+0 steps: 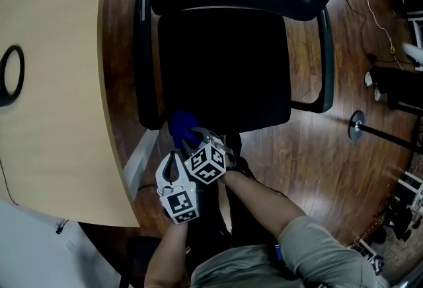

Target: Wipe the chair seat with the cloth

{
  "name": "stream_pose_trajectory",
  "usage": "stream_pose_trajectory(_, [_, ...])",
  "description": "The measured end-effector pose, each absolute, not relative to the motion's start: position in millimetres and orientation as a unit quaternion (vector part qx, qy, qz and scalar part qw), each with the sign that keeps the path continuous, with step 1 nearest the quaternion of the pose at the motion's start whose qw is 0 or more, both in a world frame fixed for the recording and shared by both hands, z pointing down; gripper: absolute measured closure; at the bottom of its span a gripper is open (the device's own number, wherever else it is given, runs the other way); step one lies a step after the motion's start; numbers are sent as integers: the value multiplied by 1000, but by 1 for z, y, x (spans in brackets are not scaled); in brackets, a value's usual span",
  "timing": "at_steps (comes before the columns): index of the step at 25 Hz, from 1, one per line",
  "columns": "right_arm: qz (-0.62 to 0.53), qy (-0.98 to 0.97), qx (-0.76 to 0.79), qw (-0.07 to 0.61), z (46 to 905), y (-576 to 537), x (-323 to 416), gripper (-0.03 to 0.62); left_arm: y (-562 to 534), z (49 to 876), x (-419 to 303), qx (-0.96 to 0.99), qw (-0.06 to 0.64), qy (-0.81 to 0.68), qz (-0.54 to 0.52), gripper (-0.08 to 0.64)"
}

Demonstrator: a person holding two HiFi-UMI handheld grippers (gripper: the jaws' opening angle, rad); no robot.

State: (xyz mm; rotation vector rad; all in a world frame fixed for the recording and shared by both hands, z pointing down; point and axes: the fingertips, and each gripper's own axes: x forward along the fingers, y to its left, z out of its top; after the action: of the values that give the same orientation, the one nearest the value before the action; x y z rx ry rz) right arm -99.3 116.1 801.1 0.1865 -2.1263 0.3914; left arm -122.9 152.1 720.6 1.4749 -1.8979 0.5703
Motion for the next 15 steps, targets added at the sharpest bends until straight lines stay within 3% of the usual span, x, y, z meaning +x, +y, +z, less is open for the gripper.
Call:
stream_pose_trajectory(7, [180, -854, 132, 470, 813, 90, -66, 499, 146, 727, -118, 574, 324, -717, 227, 555])
stream_pose_trajectory(15, [207, -816, 244, 481, 816, 19, 50, 499, 99, 722, -45, 621, 312, -680, 233, 555])
